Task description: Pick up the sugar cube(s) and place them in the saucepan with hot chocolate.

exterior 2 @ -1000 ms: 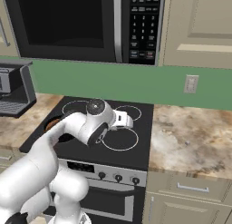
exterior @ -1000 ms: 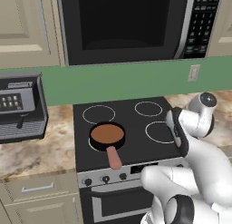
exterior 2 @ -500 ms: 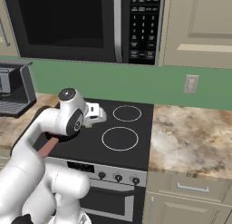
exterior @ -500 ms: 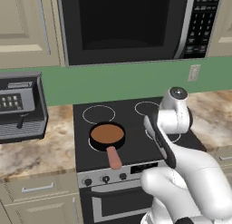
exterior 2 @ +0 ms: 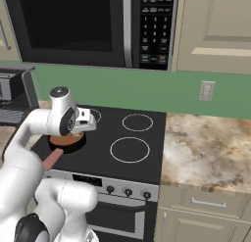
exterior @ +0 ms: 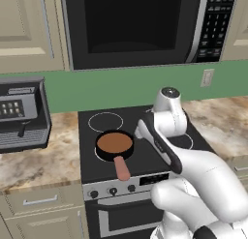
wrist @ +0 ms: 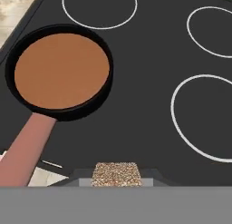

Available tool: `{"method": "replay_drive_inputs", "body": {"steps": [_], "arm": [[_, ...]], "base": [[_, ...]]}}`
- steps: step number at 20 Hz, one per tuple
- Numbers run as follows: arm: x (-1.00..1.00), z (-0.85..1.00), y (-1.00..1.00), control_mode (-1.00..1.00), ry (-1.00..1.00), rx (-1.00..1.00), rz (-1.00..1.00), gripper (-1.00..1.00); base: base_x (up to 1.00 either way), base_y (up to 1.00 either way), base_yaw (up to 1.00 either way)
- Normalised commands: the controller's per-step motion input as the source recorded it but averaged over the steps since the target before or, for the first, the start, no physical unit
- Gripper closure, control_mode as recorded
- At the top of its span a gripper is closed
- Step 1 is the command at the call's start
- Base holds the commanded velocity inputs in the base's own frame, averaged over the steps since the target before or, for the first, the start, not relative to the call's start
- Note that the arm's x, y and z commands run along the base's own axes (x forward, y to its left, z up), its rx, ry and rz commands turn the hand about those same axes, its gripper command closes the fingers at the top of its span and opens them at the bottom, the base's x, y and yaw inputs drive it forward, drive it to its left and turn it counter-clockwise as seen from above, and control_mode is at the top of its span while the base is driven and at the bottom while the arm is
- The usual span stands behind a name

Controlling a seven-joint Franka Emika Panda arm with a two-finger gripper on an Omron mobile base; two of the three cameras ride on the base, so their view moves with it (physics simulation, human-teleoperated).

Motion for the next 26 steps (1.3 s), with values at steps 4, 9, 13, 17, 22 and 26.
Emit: {"method": "replay_drive_inputs", "body": {"steps": [4, 9, 13, 17, 22, 26], "arm": [[0.0, 0.04, 0.45, -1.0, 0.05, 0.03, 0.0, 1.0], [0.02, 0.0, 0.52, -1.0, 0.0, 0.0, 0.0, 1.0], [0.13, -0.09, 0.52, -1.0, 0.0, 0.0, 0.0, 1.0], [0.36, -0.26, 0.5, -1.0, 0.0, -0.02, 0.0, 1.0], [0.42, -0.31, 0.4, -1.0, 0.0, -0.03, 0.0, 1.0], [0.28, -0.28, 0.1, -1.0, 0.01, -0.01, 0.0, 1.0]], "base": [[0.0, 0.0, 0.0], [0.0, 0.0, 0.0], [0.0, 0.0, 0.0], [0.0, 0.0, 0.0], [0.0, 0.0, 0.0], [0.0, 0.0, 0.0]]}}
